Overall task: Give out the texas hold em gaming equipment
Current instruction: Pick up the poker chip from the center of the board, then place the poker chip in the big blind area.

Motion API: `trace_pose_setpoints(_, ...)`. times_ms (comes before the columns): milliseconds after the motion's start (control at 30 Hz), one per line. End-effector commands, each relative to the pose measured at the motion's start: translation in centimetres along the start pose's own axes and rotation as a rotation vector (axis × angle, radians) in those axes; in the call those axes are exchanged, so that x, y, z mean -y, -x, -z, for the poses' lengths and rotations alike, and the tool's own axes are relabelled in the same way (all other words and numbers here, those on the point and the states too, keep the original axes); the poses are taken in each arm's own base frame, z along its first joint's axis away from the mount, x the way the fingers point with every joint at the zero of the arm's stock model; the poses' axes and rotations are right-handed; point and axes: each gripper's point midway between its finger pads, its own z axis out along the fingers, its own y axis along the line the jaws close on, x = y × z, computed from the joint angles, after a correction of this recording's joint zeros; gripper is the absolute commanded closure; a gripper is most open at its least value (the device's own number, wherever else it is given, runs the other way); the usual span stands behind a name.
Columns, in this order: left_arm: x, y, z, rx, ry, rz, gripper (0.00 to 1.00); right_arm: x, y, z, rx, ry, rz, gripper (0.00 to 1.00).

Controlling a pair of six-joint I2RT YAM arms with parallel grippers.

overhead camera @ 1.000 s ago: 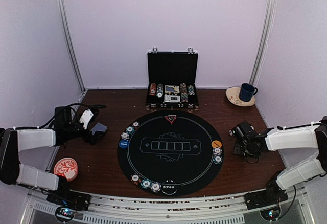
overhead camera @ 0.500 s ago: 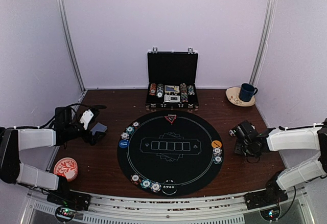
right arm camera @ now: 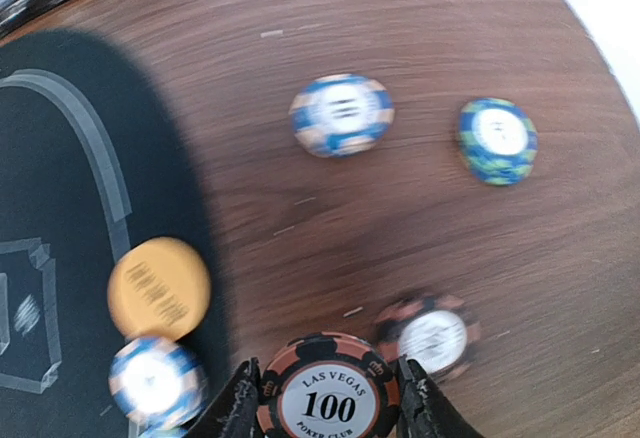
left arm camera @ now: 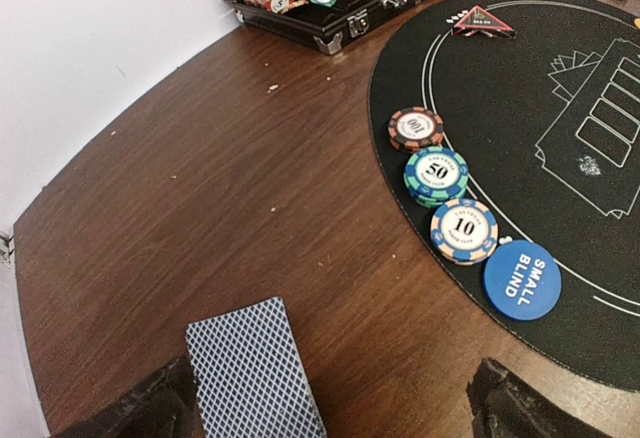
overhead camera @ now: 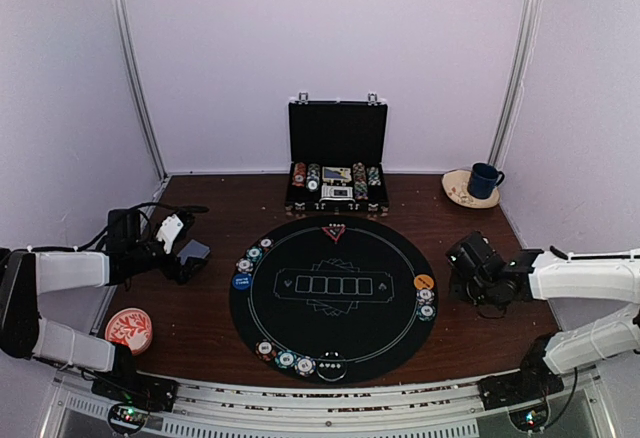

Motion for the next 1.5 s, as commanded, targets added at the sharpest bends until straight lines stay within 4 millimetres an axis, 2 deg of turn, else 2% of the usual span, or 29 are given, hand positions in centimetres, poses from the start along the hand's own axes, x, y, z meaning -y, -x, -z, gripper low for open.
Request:
trace_pose_setpoints(0, -0.9, 1.7, -0.1, 0.044, 0.023, -0.033, 0.02, -2.8, 0.0, 2.4, 0.039, 0.061, 0.041, 0.68)
trace_pose_setpoints(200, -1.0, 1.7, 0.0, 0.045, 0.026, -0.034, 0.02, -6.8, -3.3, 4.6, 0.015, 0.134, 0.095, 0.68)
trace_pose_setpoints(400, -1.0, 1.8, 0.1, 0.047, 0.027, -0.038, 0.02, -9.4, -6.9, 5.5, -0.024, 0.168, 0.113, 0.68)
trace_pose_setpoints(733, -1.0, 1.8, 0.1, 0.047, 0.026, -0.037, 0.02, -9.4, -8.7, 6.4, -0.043, 0.193, 0.048, 0.69)
trace_pose_setpoints(1033, -1.0, 1.8, 0.1, 0.048, 0.03, -0.039, 0.02, -8.4, -10.1, 5.6, -0.064, 0.162, 0.047, 0.69)
trace_pose_setpoints(1467, -1.0, 1.8, 0.2, 0.048, 0.03, -0.039, 0.02, -8.2, -10.8, 4.3, -0.05, 0.095, 0.084, 0.68)
